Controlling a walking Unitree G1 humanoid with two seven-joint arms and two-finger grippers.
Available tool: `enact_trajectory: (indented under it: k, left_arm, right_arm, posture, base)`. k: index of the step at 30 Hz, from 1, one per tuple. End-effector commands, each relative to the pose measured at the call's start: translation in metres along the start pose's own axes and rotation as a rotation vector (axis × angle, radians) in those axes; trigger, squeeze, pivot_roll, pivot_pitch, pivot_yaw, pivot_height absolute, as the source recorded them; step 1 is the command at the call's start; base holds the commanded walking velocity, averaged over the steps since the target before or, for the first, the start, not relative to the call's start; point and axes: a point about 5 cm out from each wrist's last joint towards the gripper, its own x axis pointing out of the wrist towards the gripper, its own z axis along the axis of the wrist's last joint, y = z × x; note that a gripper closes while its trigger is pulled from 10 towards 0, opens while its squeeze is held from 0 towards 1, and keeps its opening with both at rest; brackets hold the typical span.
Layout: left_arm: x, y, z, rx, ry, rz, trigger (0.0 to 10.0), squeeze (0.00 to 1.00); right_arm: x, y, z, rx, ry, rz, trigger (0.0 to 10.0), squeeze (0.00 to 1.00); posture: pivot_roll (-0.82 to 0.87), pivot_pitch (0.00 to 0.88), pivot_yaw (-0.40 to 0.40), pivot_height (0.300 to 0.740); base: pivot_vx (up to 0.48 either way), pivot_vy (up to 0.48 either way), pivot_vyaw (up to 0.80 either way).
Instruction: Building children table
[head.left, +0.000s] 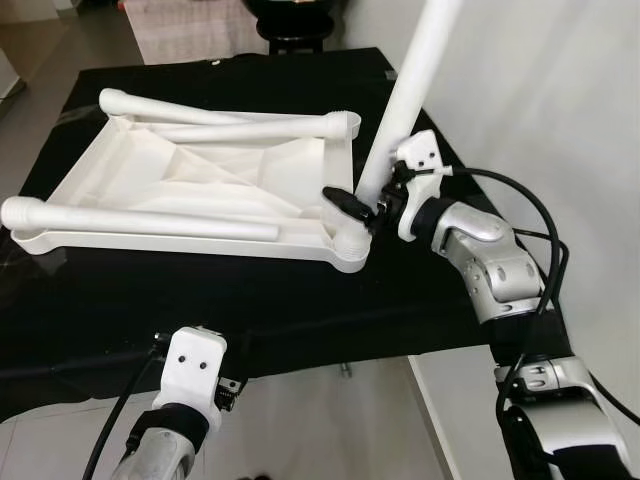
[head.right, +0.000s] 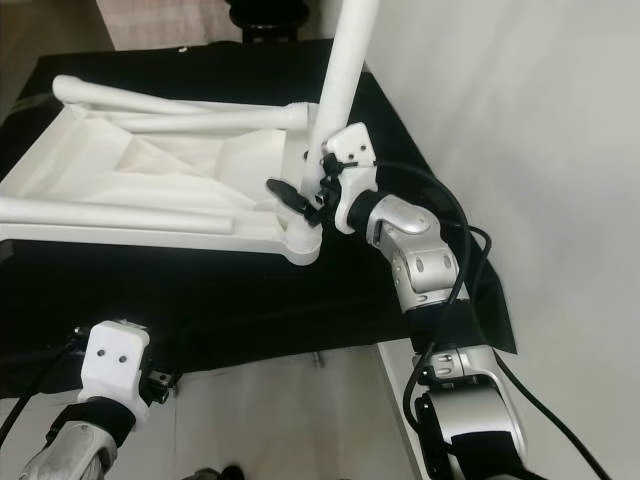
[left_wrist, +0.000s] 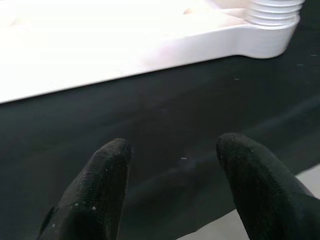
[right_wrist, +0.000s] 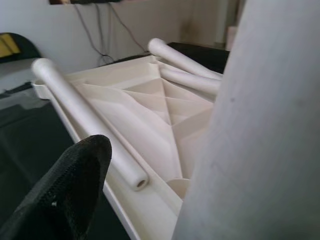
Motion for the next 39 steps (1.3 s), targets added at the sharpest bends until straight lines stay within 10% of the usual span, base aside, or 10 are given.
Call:
enact_trajectory:
  k: [1, 2, 13, 14, 28, 31, 33, 35, 39]
  left_arm:
    - [-0.004, -0.003, -0.002, -0.018, 0.025, -0.028, 10.0, 0.00]
    - [-0.009, -0.006, 0.001, -0.028, 0.020, -0.060, 10.0, 0.00]
    - [-0.028, -0.023, 0.019, -0.088, -0.043, -0.263, 10.0, 0.00]
    - [-0.029, -0.024, 0.020, -0.093, -0.042, -0.270, 10.0, 0.00]
    - [-0.045, -0.026, 0.022, -0.134, -0.008, -0.289, 10.0, 0.00]
    - [-0.045, -0.027, 0.022, -0.139, -0.013, -0.278, 10.0, 0.00]
    - [-0.046, -0.026, 0.022, -0.146, -0.022, -0.264, 10.0, 0.00]
    - [-0.046, -0.025, 0.023, -0.148, -0.026, -0.259, 10.0, 0.00]
    - [-0.042, -0.024, 0.023, -0.143, -0.032, -0.260, 10.0, 0.00]
  right_arm:
    - [0.009, 0.011, 0.004, -0.029, -0.022, 0.122, 10.0, 1.00]
    - [0.011, 0.010, 0.009, -0.039, -0.044, 0.188, 10.0, 0.00]
    - [0.019, -0.006, 0.033, -0.047, -0.112, 0.405, 9.6, 0.00]
    - [0.018, -0.007, 0.034, -0.043, -0.116, 0.423, 0.0, 0.00]
    - [0.012, -0.016, 0.044, -0.072, -0.115, 0.559, 0.0, 0.00]
    - [0.010, -0.018, 0.032, -0.090, -0.048, 0.369, 0.0, 0.00]
    - [-0.002, -0.003, -0.021, -0.044, 0.197, -0.302, 0.0, 0.00]
    - [-0.043, 0.025, -0.052, 0.030, 0.315, -0.649, 0.0, 0.00]
    - [-0.028, 0.067, -0.065, -0.018, 0.322, -0.456, 0.0, 0.00]
  posture:
    - [0.01, 0.260, -0.012, 0.740]
    - [0.02, 0.287, -0.004, 0.740]
    - [0.06, 0.353, 0.009, 0.740]
    - [0.06, 0.353, 0.009, 0.740]
    - [0.05, 0.408, 0.012, 0.740]
    - [0.03, 0.407, -0.016, 0.740]
    - [0.00, 0.399, -0.047, 0.740]
    - [0.00, 0.398, -0.047, 0.740]
    - [-0.01, 0.393, -0.013, 0.740]
  base:
    - [0.000, 0.000, 0.00]
    - [0.000, 0.000, 0.00]
    - [0.000, 0.000, 0.00]
    - [0.000, 0.000, 0.00]
    - [0.000, 0.000, 0.00]
    - [0.000, 0.000, 0.00]
    - [0.000, 0.000, 0.00]
    - [0.000, 0.000, 0.00]
    - [0.000, 0.000, 0.00]
